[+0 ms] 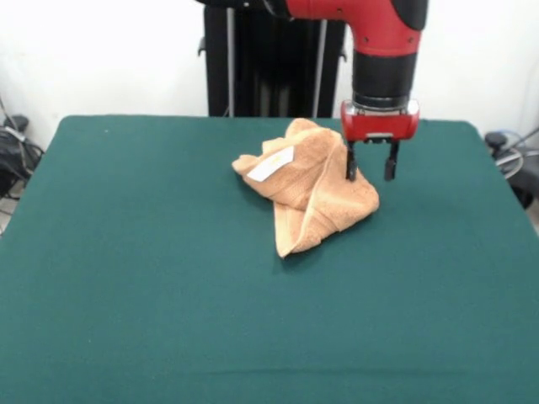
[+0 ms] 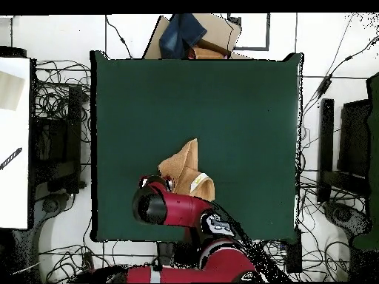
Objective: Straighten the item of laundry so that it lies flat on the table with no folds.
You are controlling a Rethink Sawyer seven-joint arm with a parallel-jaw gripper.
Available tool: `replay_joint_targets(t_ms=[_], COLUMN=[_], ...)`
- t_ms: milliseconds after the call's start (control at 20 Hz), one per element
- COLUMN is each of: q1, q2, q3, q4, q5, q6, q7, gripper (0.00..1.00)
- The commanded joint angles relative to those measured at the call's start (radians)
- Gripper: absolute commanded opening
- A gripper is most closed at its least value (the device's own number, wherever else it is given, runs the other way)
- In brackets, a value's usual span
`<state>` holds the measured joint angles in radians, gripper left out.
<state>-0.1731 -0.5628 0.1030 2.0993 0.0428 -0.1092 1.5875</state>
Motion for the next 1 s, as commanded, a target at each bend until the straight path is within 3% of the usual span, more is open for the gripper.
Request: replay_joint_targets(t_ms=[50, 200, 500, 750, 1000], q1=[0.001, 0.024, -0.031, 0.017, 0.002], q2=[0.003, 0.030, 0.082, 0.128, 0.150], q3=[-0.062, -0.105, -0.090, -0.176, -0.175], q4=[-0.200, -0.252, -0.330, -0.414, -0.438], q5=[0.060, 0.046, -0.011, 0.008, -0.009], q6=[0.193, 0.205, 0.231, 0.324, 0.318], q7=[0.104, 0.097, 0.068, 0.086, 0.090], gripper=[1.00, 1.00, 1.00, 1.00, 1.00])
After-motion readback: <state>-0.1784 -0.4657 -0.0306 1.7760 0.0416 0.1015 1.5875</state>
